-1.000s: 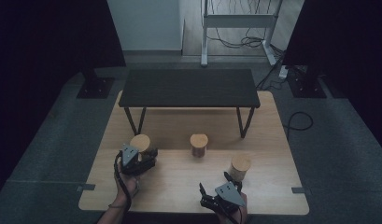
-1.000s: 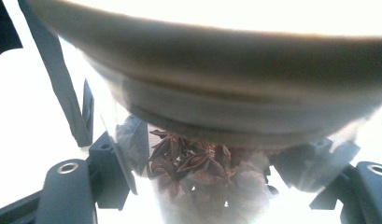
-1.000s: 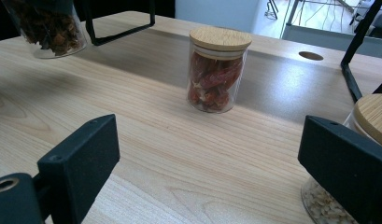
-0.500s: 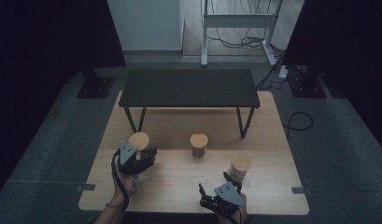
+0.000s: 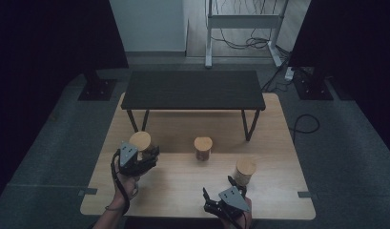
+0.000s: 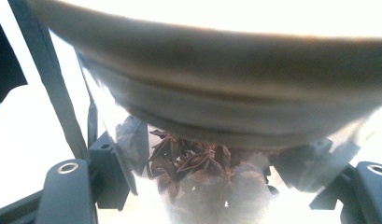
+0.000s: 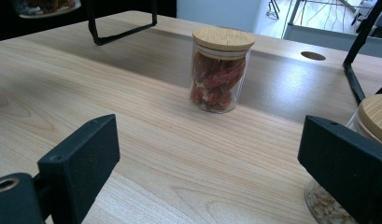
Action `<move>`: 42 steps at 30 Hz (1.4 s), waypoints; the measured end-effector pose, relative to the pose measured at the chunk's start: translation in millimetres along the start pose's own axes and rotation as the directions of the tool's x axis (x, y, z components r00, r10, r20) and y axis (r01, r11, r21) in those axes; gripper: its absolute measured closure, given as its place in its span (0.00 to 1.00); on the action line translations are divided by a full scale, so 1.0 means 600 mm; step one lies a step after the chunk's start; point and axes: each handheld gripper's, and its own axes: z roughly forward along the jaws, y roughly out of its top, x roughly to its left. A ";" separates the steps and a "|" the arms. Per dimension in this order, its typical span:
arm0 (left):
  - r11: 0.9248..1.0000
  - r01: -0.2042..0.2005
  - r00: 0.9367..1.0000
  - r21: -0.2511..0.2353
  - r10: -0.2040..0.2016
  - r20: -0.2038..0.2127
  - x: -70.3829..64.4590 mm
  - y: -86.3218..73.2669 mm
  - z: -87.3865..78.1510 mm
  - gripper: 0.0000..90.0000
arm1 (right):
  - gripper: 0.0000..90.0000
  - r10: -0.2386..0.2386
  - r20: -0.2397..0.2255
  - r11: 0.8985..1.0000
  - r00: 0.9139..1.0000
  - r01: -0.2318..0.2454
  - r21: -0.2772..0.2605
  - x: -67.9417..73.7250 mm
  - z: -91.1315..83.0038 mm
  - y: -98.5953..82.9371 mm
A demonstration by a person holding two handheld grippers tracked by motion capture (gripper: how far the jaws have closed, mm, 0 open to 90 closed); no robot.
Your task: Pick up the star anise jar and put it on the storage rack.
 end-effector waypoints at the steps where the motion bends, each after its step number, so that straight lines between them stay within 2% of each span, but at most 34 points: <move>1: 1.000 0.000 1.000 0.000 0.000 0.000 0.000 0.000 0.000 0.29 | 0.06 0.000 0.000 1.000 1.000 0.000 0.000 0.000 0.000 0.000; 19: 1.000 0.012 1.000 -0.026 -0.012 0.009 0.003 0.019 -0.005 0.29 | 0.06 0.001 0.002 1.000 1.000 -0.001 0.001 0.000 0.000 0.000; 42: 0.997 -0.005 1.000 -0.081 0.006 0.015 0.007 0.060 -0.006 0.29 | 0.06 0.001 0.005 1.000 1.000 -0.001 0.002 -0.001 0.001 0.000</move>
